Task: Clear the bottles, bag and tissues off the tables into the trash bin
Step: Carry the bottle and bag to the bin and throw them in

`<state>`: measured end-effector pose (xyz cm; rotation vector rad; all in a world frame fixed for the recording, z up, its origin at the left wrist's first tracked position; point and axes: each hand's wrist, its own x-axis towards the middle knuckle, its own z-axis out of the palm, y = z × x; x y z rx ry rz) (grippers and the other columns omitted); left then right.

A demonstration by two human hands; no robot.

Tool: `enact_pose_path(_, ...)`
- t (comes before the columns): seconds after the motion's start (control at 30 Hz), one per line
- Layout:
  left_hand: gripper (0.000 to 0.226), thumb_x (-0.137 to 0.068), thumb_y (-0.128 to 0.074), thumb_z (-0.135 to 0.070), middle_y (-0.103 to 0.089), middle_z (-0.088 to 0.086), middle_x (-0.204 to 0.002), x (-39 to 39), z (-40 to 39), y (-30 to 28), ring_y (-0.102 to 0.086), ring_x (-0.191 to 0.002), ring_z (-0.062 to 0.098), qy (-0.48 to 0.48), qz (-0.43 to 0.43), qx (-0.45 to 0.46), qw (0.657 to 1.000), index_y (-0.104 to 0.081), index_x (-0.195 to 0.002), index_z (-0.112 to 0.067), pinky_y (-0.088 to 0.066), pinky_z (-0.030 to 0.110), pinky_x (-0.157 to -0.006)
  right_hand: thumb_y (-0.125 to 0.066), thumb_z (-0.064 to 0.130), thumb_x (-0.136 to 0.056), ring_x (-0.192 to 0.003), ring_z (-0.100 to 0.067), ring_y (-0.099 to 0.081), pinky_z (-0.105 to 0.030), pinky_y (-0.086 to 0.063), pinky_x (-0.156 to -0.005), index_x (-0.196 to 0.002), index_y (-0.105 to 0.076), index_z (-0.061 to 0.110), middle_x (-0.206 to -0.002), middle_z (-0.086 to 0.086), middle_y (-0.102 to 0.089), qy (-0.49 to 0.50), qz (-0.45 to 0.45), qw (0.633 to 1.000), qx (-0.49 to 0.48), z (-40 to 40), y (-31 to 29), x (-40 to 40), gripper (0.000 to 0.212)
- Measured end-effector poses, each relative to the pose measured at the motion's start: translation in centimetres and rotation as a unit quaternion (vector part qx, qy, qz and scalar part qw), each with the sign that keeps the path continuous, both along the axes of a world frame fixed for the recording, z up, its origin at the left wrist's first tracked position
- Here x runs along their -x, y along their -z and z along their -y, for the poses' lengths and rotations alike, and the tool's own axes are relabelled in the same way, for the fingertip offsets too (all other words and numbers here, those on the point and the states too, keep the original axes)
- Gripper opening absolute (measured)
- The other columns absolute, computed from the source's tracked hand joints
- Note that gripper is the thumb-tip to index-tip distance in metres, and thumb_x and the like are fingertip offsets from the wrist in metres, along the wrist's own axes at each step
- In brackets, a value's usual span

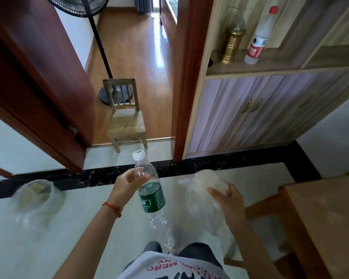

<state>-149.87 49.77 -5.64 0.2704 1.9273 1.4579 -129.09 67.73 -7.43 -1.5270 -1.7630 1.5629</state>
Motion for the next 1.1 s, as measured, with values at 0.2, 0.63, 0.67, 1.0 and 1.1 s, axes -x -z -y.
enact_pose_path(0.2, 0.013, -0.082, -0.064, -0.010, -0.062, -0.004, -0.083, 3.3, -6.7, -0.4, -0.058, -0.076, 0.007, 0.027, -0.006, -0.002, 1.000, -0.061, -0.090, -0.020, -0.046, 0.005, -0.053, -0.076, 0.021, -0.075, -0.087, -0.021, -0.057, -0.021, -0.044, -0.063, -0.117, -0.057, 0.009, -0.103, -0.007, -0.061, 0.010, 0.011, 1.000, 0.004, -5.2, 0.1, 3.5, 0.048)
enact_pose_path(0.63, 0.013, -0.083, -0.064, -0.012, -0.067, 0.009, -0.097, 11.0, -22.3, 0.8, -0.063, -0.091, 0.026, 0.207, -0.005, 0.007, 0.978, -0.064, -0.095, -0.017, -0.049, 0.027, -0.073, -0.073, 0.022, -0.077, -0.090, -0.026, -0.061, -0.035, -0.050, -0.076, -0.115, -0.056, 0.004, -0.102, -0.010, -0.063, 0.147, 0.001, 0.989, 0.021, -12.8, 0.4, 7.2, 0.045)
enact_pose_path(0.67, 0.014, -0.082, -0.063, -0.009, -0.067, 0.006, -0.093, 11.3, -23.7, 0.7, -0.062, -0.086, 0.023, 0.227, -0.002, 0.005, 0.974, -0.063, -0.091, -0.020, -0.049, 0.025, -0.070, -0.073, 0.023, -0.078, -0.094, -0.027, -0.061, -0.039, -0.050, -0.080, -0.116, -0.055, 0.006, -0.104, -0.010, -0.063, 0.164, 0.001, 0.986, 0.023, -13.1, 0.3, 7.3, 0.045)
enact_pose_path(1.0, 0.036, -0.067, -0.070, -0.035, -0.065, 0.002, -0.079, 11.7, -35.8, 0.3, -0.060, -0.073, 0.015, 0.446, -0.033, 0.037, 0.894, -0.065, -0.089, -0.008, -0.047, 0.019, -0.066, -0.069, 0.023, -0.082, -0.075, -0.011, -0.053, -0.016, -0.041, -0.059, -0.109, -0.055, 0.012, -0.085, 0.004, -0.055, 0.375, 0.015, 0.927, 0.018, -13.6, -0.3, 6.6, 0.032)
enact_pose_path(1.1, 0.027, -0.073, -0.075, -0.022, -0.069, 0.002, -0.079, 11.3, -38.6, 0.5, -0.063, -0.072, 0.013, 0.485, -0.029, 0.031, 0.874, -0.067, -0.092, -0.005, -0.050, 0.028, -0.069, -0.069, 0.023, -0.082, -0.078, -0.012, -0.057, -0.013, -0.042, -0.056, -0.101, -0.054, 0.015, -0.082, 0.010, -0.055, 0.431, 0.021, 0.902, 0.016, -13.4, 0.1, 6.0, 0.025)
